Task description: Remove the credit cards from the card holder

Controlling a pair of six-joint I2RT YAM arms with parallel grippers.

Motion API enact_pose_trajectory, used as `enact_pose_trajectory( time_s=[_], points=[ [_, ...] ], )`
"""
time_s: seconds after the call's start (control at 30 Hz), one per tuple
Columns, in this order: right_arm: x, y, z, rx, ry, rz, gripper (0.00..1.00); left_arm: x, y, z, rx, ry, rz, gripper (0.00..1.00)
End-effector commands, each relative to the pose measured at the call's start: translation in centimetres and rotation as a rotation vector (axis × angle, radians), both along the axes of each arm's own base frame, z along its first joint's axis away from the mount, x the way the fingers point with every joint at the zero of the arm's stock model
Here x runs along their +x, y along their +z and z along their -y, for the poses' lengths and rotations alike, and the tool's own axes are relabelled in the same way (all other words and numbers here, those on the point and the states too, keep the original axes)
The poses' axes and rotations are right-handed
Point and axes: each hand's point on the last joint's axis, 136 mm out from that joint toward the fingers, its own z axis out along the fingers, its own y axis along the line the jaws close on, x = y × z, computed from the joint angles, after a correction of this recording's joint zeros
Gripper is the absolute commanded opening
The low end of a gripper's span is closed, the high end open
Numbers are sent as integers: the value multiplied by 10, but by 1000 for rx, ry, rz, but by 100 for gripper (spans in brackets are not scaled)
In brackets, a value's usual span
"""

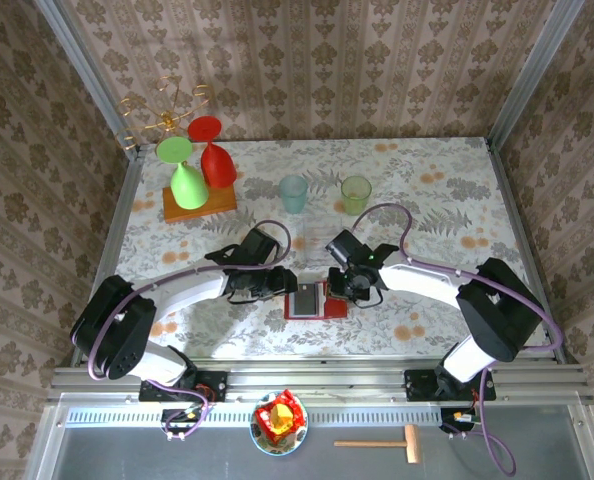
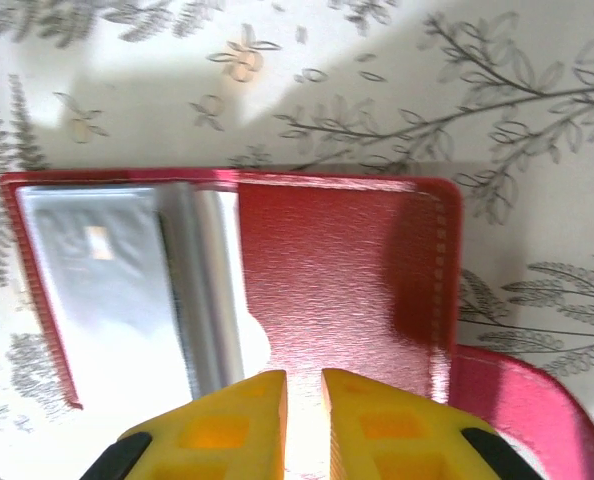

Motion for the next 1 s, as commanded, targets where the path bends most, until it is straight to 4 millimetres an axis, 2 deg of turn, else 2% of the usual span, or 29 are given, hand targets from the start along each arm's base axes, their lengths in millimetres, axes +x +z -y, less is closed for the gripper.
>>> enact_pose_trajectory(
  time_s=[0.0, 0.17, 0.57, 0.97],
  points=[
    [2, 14, -14, 63, 19, 4, 18, -2, 1, 7, -47, 3, -8, 31],
    [3, 13, -28, 145, 17, -11, 18, -6, -10, 8, -36, 8, -49, 27],
    [-1, 0, -46, 253, 21, -65, 23, -9, -28, 0, 27, 10, -94, 24],
    [-2, -15, -48, 247, 18, -99, 26, -12, -37, -7, 57, 18, -115, 21]
  ],
)
